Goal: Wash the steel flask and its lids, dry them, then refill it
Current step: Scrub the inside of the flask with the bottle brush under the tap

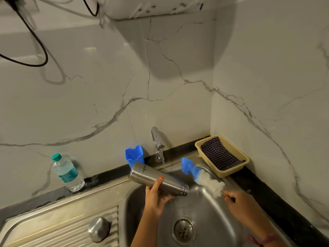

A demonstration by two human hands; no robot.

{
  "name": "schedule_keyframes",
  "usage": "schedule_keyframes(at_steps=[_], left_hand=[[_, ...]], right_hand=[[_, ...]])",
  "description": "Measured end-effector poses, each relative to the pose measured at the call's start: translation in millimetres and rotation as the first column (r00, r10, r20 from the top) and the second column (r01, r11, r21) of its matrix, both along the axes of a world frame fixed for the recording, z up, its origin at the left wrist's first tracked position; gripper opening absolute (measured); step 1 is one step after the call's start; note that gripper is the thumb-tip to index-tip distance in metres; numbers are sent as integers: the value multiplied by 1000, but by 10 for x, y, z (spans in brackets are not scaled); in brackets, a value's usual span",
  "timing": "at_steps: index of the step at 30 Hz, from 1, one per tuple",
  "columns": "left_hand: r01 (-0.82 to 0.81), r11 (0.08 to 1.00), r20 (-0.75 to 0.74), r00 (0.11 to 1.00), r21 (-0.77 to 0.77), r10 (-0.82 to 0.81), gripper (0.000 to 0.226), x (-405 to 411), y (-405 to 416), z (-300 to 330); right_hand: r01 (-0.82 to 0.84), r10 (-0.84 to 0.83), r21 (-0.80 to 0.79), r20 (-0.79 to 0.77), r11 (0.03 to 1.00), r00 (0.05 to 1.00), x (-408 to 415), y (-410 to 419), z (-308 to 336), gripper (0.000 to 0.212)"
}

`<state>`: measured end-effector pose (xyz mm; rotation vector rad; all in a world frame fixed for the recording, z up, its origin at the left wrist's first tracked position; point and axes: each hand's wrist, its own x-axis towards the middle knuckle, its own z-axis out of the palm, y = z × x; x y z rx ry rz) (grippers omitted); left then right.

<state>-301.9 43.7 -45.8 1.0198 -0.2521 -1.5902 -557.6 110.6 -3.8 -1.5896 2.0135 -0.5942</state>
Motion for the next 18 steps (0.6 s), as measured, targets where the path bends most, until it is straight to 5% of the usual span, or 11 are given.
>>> schedule_keyframes(at_steps=[10, 18], left_hand=[[75, 997, 108, 991, 26, -77, 72, -178, -262, -107], [164, 985, 401, 900, 53, -171, 73, -186, -342, -279]], right_hand=[[82, -83, 12, 75, 997, 994, -188, -7, -98, 31], [79, -79, 3, 116, 997, 990, -220, -83, -193, 30]])
